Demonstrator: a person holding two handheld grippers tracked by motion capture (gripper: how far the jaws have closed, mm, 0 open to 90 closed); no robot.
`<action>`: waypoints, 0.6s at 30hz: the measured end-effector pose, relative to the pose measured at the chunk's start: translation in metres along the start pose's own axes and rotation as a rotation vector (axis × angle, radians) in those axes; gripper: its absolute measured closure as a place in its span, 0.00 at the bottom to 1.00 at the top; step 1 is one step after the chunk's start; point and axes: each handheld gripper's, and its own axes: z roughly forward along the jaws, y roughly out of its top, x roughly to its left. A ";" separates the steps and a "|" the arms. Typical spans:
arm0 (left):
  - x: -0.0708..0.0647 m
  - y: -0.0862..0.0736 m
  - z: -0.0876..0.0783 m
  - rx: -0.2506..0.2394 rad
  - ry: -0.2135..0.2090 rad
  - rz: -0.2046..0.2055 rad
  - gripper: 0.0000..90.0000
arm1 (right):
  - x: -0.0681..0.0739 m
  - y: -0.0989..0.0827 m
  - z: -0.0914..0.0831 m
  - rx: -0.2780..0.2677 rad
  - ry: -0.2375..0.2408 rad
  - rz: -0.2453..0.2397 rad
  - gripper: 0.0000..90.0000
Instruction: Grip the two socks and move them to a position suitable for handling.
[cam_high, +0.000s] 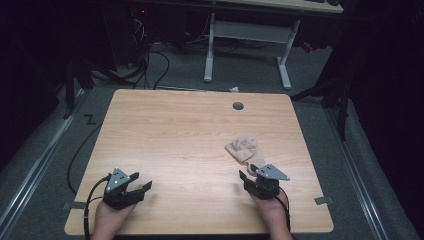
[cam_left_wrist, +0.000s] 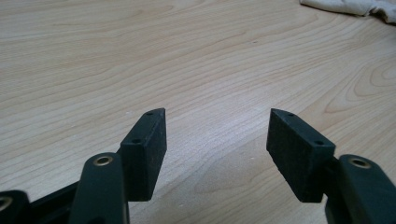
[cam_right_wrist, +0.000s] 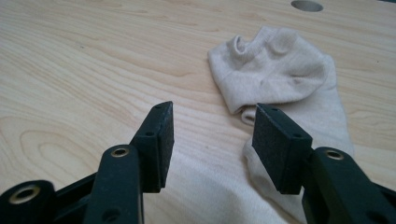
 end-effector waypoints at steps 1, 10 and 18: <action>0.000 0.000 0.001 0.003 -0.004 0.002 0.43 | 0.000 0.003 0.001 0.010 -0.004 -0.001 0.54; 0.001 0.000 0.002 0.010 -0.018 0.013 0.42 | -0.011 0.021 0.010 0.089 -0.028 0.016 0.53; 0.003 0.001 0.001 0.008 -0.025 0.004 0.42 | -0.023 0.037 0.016 0.123 -0.051 0.017 0.51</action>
